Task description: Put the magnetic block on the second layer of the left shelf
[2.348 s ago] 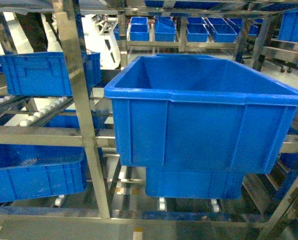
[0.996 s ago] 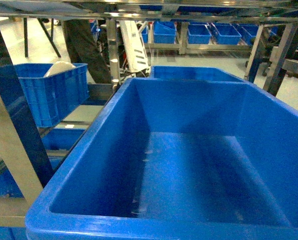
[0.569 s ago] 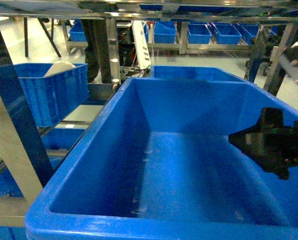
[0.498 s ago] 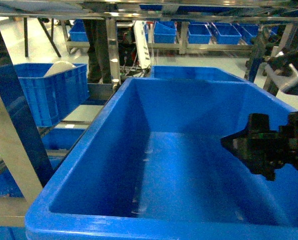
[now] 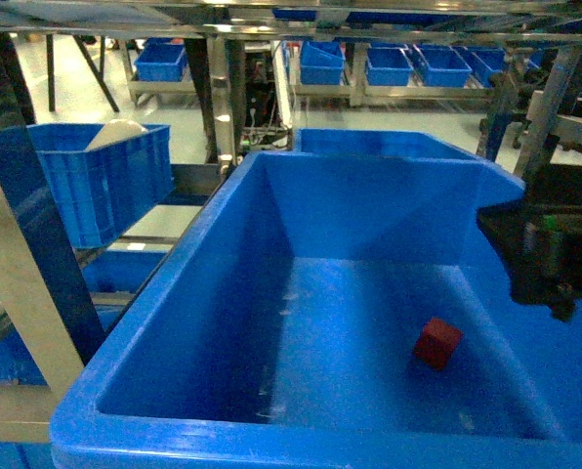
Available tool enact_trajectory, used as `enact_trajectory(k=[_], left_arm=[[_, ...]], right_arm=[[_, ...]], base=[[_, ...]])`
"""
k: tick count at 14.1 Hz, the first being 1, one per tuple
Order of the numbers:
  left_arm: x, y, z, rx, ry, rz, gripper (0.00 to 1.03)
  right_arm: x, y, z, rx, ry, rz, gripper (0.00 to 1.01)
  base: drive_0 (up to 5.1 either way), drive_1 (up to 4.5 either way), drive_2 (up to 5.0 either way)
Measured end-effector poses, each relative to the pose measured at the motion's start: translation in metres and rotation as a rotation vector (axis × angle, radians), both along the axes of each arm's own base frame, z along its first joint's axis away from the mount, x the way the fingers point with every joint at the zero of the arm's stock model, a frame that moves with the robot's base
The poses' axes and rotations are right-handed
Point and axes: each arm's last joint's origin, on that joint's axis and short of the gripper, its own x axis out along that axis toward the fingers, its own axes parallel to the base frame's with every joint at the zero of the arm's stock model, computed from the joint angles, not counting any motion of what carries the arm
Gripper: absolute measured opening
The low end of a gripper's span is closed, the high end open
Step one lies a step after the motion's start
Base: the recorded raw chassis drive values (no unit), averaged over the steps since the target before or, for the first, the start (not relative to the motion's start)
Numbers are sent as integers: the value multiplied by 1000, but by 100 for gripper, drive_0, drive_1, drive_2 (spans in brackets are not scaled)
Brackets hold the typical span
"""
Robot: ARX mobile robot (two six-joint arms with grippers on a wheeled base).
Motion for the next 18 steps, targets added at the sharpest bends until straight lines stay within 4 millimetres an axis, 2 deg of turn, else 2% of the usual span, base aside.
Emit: enact_trajectory(k=[1, 4, 6, 8, 11, 12, 13, 17, 18], left_arm=[[0, 0, 0, 0, 0, 0, 98], [0, 0, 0, 0, 0, 0, 98], [0, 0, 0, 0, 0, 0, 98], [0, 0, 0, 0, 0, 0, 98], [0, 0, 0, 0, 0, 0, 98], [0, 0, 0, 0, 0, 0, 98], [0, 0, 0, 0, 0, 0, 98], [0, 0, 0, 0, 0, 0, 98], [0, 0, 0, 0, 0, 0, 98]], right_arm=[[-16, -9, 1, -2, 15, -26, 97], [-61, -39, 18, 6, -26, -141, 98], [-89, -57, 21, -51, -87, -210, 98], [-103, -69, 33, -86, -153, -263, 98], [-104, -72, 33, -82, -149, -265, 98], [-104, -71, 35, -66, -302, -234, 88], [-110, -71, 30, -61, -384, -224, 76], [-123, -71, 11, -74, -390, -220, 25], [-129, -71, 6, -79, -396, -220, 1]], base=[[0, 0, 0], [0, 0, 0], [0, 0, 0], [0, 0, 0], [0, 0, 0], [0, 0, 0], [0, 0, 0], [0, 0, 0], [0, 0, 0]])
